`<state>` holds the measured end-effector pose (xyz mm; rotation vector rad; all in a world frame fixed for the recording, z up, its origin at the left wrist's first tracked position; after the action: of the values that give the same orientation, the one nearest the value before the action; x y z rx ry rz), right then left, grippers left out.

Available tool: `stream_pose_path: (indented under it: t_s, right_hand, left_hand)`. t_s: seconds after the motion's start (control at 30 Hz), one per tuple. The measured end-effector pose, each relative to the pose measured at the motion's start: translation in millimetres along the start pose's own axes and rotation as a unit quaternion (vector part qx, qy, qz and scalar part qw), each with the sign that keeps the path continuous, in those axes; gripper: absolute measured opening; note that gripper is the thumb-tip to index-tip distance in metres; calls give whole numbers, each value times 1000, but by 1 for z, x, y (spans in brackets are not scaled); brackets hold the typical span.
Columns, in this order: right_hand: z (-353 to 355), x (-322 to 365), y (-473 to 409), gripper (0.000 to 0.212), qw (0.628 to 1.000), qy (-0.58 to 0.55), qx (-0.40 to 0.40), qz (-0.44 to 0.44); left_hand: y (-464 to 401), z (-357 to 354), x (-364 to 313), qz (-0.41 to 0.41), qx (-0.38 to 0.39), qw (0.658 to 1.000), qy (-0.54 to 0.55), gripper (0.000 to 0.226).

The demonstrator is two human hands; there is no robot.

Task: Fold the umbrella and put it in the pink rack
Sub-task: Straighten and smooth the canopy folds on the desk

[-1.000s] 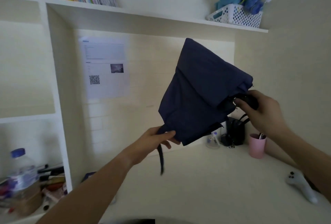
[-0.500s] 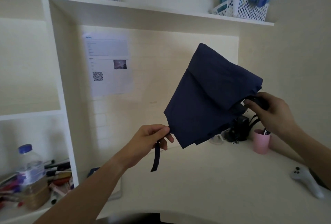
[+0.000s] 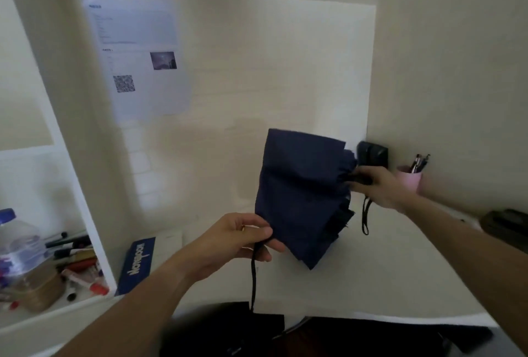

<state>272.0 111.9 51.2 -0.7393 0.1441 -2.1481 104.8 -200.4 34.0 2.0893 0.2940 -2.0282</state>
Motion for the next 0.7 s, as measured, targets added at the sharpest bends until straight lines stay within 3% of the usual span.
stream_pose_path:
  t_s: [0.07,0.17,0.3,0.4,0.57,0.7]
  right_hand:
    - [-29,-2,-1,11,999,25,41,18]
    - [-64,-5,-3,14,996,55,55,32]
    - [-104,-22,-18,21,988,130,80,8]
    - [-123,-37,-24,24,978,193,75,-34]
    - [-128,-53,-13,39,972,209,-5,-104]
    - [-112,-27,28,39,973,68,-184,-118]
  left_hand:
    - [-6,0,23,21,-22,999,42,25]
    - [-16,2,60,64,-82,990,99,22]
    - [-24,0,99,116,-135,974,140,19]
    - [-32,3,118,123,-168,961,181,30]
    - [-46,0,133,107,-193,954,203,35]
    - [-57,-5,137,95,-181,961,187,35]
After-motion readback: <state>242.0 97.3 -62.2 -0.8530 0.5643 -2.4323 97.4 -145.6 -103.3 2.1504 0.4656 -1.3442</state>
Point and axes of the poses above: each hand's wrist, its own y-axis away from the middle knuckle, its own z-axis out of the back of the hand, x = y × z, the point moved 5 cm from there along -y, towards the middle knuckle, and after that the axes turned 15 degrees about y, right-handed, at the moved point
